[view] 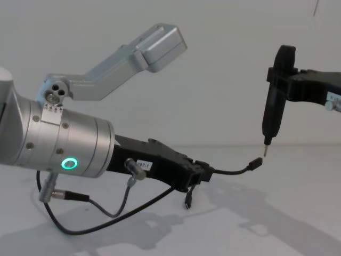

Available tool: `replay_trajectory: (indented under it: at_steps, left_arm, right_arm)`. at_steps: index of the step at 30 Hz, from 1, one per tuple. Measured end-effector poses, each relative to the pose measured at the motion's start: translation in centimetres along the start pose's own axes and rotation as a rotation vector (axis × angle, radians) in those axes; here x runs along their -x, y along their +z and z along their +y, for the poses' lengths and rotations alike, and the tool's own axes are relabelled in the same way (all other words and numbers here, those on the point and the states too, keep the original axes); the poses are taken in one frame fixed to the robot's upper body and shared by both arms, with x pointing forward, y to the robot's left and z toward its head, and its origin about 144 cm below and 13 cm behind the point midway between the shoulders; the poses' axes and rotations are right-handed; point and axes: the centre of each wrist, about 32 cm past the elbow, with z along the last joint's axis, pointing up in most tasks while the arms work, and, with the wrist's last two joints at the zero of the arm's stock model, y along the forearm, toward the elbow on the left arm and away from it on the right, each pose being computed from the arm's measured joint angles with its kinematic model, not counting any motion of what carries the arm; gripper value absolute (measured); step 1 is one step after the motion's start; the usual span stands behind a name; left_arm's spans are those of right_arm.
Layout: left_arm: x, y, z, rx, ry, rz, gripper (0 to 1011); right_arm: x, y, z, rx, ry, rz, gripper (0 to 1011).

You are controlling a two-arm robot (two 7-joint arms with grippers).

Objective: Pick up the data cable with the one hand.

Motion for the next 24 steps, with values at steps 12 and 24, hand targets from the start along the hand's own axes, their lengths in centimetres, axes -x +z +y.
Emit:
replay_trajectory:
  at_steps: [12, 24]
  left_arm:
    - [0.00, 0.00, 0.00, 0.000, 0.000, 0.000, 40]
    - [0.00, 0.00, 0.00, 0.000, 0.000, 0.000, 41]
  right_arm:
    - [-0.05, -0.13, 0.24, 0.000, 0.002, 0.006, 279]
    - [0.05, -0.17, 0.33, 0.004, 0.006, 0.018, 279]
